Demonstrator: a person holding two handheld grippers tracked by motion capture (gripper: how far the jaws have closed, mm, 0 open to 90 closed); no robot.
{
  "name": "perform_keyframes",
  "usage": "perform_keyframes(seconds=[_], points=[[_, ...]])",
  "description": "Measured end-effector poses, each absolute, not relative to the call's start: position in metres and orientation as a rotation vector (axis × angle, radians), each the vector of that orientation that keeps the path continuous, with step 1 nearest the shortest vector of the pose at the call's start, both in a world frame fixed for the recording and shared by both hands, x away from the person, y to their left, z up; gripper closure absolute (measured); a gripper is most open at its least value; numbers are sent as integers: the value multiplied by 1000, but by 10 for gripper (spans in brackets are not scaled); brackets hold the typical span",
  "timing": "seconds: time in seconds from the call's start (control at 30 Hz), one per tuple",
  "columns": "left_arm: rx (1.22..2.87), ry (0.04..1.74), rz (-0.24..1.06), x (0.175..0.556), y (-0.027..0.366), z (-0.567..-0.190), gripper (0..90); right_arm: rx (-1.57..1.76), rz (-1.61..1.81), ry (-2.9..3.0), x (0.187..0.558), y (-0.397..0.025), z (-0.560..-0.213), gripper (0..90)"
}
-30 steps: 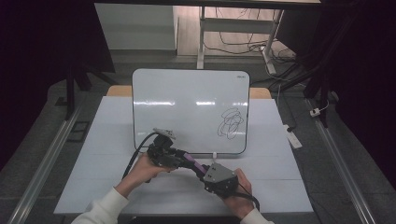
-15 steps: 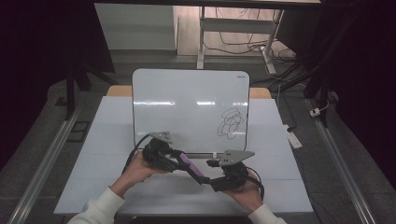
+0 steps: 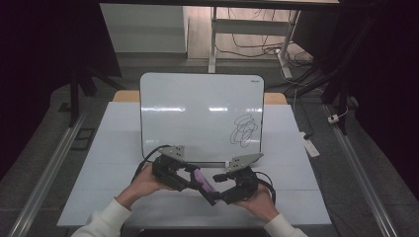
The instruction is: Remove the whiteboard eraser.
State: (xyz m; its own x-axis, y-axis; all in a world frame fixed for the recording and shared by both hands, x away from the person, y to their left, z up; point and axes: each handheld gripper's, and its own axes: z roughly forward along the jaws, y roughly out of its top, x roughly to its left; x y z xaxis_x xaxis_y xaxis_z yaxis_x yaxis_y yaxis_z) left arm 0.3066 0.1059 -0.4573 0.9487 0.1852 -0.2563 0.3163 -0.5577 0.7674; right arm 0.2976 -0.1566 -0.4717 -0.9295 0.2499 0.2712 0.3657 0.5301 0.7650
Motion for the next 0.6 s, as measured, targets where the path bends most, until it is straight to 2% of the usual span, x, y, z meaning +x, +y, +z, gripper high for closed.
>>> perform_keyframes(seconds=[0.17,0.37,0.6], points=[[2172,268,-166,301,103,-454,387,-507,-1341,-2559,299,-154,-476,306],[2164,211,-165,299,103,-454,387,-469,-1334,-2488,300,-152,-478,364],[2155,240,-176,301,104,-455,383,-476,-1351,-2493,299,-152,-478,394]])
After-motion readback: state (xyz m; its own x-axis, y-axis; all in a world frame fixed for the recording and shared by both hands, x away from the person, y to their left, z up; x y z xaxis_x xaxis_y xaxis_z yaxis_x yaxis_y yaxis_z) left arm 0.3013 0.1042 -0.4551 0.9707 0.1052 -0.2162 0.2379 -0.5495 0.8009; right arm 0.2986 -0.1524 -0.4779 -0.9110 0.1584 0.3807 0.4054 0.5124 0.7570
